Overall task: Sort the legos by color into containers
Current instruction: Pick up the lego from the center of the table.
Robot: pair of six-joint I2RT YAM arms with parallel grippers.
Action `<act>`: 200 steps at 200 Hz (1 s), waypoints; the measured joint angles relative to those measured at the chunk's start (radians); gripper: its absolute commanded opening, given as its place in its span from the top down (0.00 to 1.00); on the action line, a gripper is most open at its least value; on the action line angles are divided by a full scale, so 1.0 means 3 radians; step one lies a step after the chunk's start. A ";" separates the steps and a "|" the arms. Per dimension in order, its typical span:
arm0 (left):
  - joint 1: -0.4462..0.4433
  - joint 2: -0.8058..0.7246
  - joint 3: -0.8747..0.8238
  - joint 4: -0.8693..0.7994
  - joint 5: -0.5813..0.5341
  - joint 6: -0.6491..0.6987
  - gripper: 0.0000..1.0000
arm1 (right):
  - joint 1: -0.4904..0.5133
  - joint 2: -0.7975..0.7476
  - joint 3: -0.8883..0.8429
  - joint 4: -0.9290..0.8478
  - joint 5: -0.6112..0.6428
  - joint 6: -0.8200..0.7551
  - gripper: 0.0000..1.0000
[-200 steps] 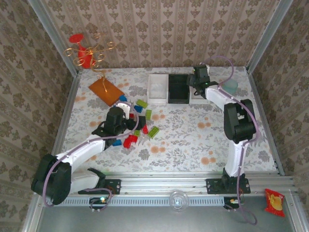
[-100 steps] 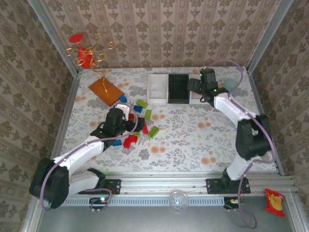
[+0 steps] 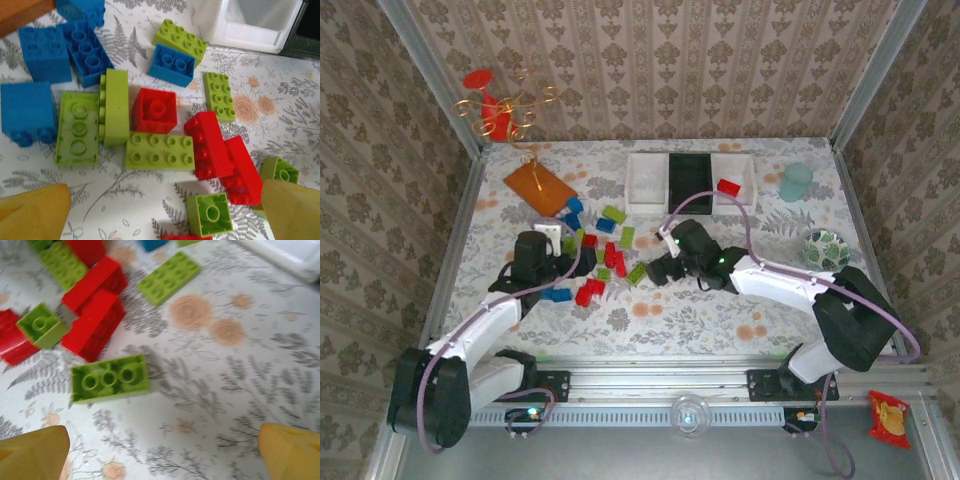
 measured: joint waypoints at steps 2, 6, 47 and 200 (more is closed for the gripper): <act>0.0008 -0.0014 -0.0009 -0.0001 0.0014 -0.0003 0.01 | 0.0014 0.0013 0.0000 0.0010 -0.0008 -0.0011 0.00; 0.0014 -0.0032 -0.0018 0.0000 0.0036 -0.0008 0.01 | 0.0046 0.0039 0.0000 0.0037 -0.0024 -0.0034 0.00; 0.0032 -0.0146 -0.0027 0.0055 0.0150 -0.0023 0.00 | 0.0264 0.0567 0.0085 0.0249 -0.0060 -0.0207 0.00; 0.0032 -0.0256 -0.0067 0.0263 0.0409 -0.0071 0.00 | 0.0139 0.1039 0.0497 0.0383 -0.0008 -0.0395 0.47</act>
